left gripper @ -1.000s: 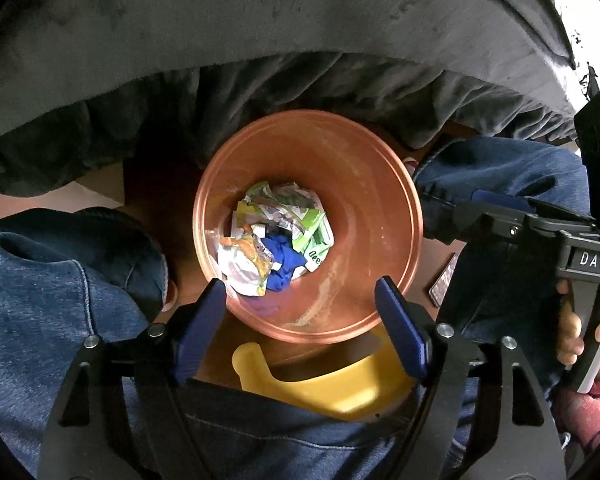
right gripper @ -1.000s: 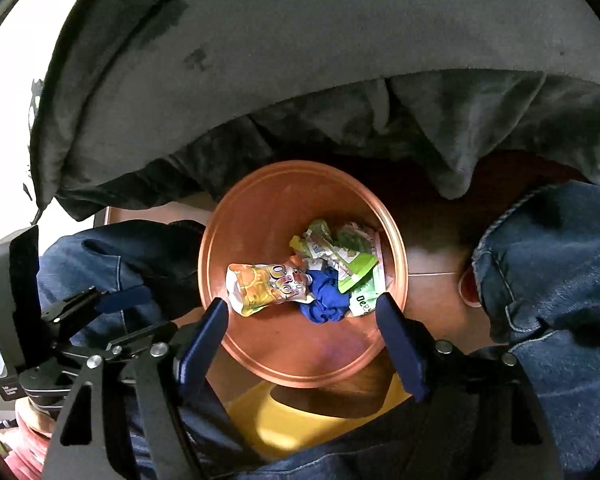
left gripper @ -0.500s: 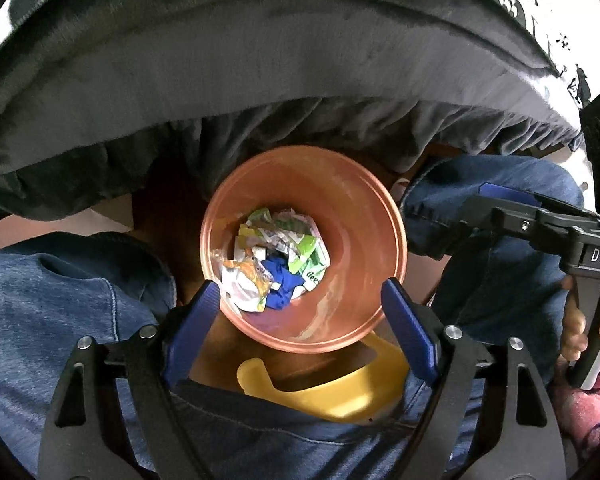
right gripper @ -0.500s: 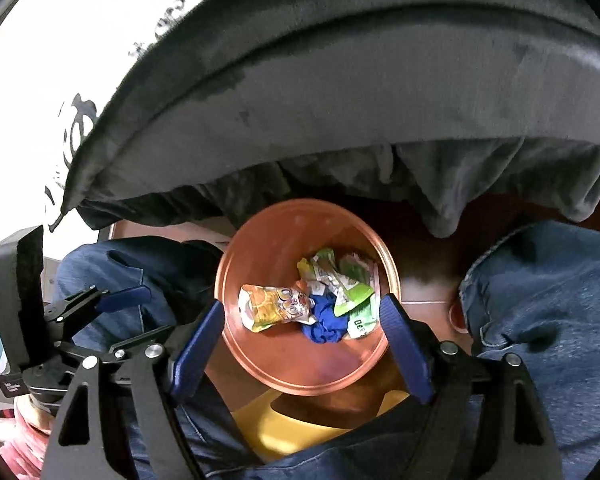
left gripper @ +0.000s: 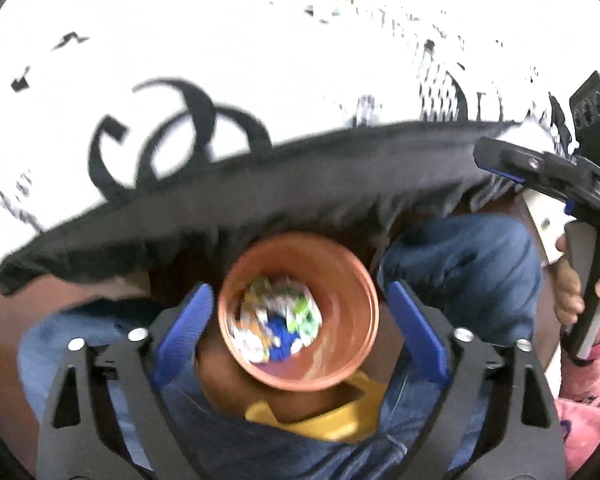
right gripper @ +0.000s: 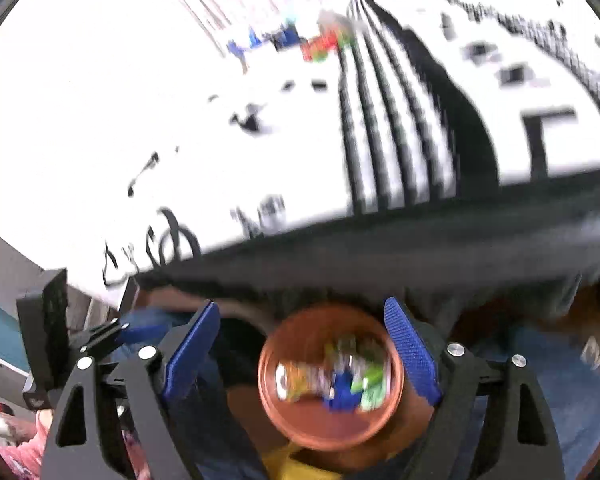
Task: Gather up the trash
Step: 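Move both tools back to the bed and grasp the red toy block car with the right tool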
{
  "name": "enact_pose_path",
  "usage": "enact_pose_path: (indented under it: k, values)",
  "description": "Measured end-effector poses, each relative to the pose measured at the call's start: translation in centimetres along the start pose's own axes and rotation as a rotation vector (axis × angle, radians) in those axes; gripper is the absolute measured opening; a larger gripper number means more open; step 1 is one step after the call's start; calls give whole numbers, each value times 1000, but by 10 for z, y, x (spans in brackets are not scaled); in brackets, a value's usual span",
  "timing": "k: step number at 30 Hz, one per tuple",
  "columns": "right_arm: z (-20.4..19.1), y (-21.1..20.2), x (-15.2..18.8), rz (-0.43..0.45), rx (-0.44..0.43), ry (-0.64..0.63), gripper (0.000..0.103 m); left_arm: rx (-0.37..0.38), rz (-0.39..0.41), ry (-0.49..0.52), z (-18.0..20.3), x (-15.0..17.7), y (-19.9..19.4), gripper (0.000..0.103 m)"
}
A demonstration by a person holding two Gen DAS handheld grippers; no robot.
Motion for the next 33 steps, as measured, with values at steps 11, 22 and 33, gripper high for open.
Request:
enact_pose_path:
  k: [11, 22, 33]
  values:
    - [-23, 54, -127, 101, -32, 93, 82, -117, 200, -58, -32, -59, -40, 90]
    - [0, 141, -203, 22, 51, 306, 75, -95, 172, -157, -71, -71, -26, 90]
    - [7, 150, -218, 40, 103, 281, 29, -81, 195, -175, -92, -91, -25, 90]
Point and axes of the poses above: each gripper's, at about its wrist camera, not at the fingertips, and y roughly the way its jaws point, z to its right, x to its underside, the point moved 4 cm from there along y, roughly the way its jaws point, and after that the axes turned 8 degrees about y, right-handed, at the moved point
